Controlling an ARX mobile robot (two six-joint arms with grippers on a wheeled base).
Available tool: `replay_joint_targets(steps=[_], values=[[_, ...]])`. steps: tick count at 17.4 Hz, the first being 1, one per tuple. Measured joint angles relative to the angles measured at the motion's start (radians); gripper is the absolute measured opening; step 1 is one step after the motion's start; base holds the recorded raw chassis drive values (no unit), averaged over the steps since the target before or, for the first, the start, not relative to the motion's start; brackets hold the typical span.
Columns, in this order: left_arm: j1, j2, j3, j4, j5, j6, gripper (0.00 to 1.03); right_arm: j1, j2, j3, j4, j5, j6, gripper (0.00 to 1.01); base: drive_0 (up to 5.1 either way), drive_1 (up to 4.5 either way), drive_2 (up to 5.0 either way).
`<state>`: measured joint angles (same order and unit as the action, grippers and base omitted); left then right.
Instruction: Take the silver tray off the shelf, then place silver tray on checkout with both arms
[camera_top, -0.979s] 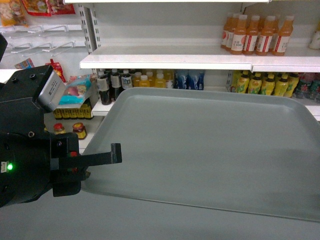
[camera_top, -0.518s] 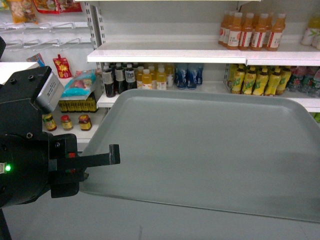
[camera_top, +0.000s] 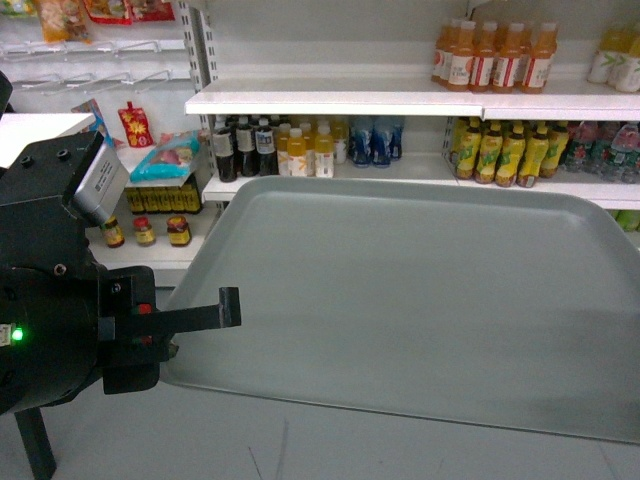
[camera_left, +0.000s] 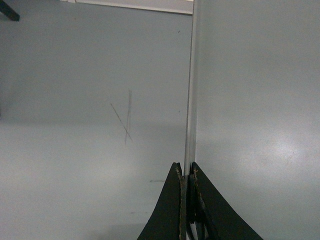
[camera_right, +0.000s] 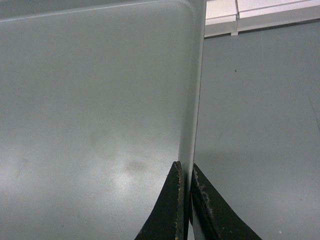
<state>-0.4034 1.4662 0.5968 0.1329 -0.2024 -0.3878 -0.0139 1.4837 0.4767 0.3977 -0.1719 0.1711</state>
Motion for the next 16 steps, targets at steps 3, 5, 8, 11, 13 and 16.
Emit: replay_joint_targets(steps=[3,5,8,11,13,16], values=[[0.0,0.0,0.0,-0.002,0.0,0.0,0.02,0.0,0.0,0.0,0.002,0.0,0.0,0.04,0.0,-3.8,3.9],[0.0,0.0,0.0,0.0,0.0,0.0,0.02,0.0,0.0,0.0,0.0,0.0,0.0,0.04,0.0,-3.81,3.9],[0.0,0.0,0.0,-0.001,0.0,0.0,0.02,0.0,0.0,0.0,0.004,0.0,0.0,0.04,0.0,-3.81,3.9],[0.0,-0.004,-0.002,0.0,0.0,0.001,0.02,0.0,-0.005,-0.006,0.001,0.0,0.0,0.04,0.0,-3.81,3.9],[0.0,0.0,-0.001,-0.005,0.0,0.0,0.02,0.0,-0.004,-0.006,-0.001,0.0,0.0,0.04,0.0,-3.81,3.9],[0.0,0.0,-0.001,-0.002,0.0,0.0,0.02,0.0,-0.005,-0.006,0.002,0.0,0.0,0.04,0.0,-3.81,3.9]])
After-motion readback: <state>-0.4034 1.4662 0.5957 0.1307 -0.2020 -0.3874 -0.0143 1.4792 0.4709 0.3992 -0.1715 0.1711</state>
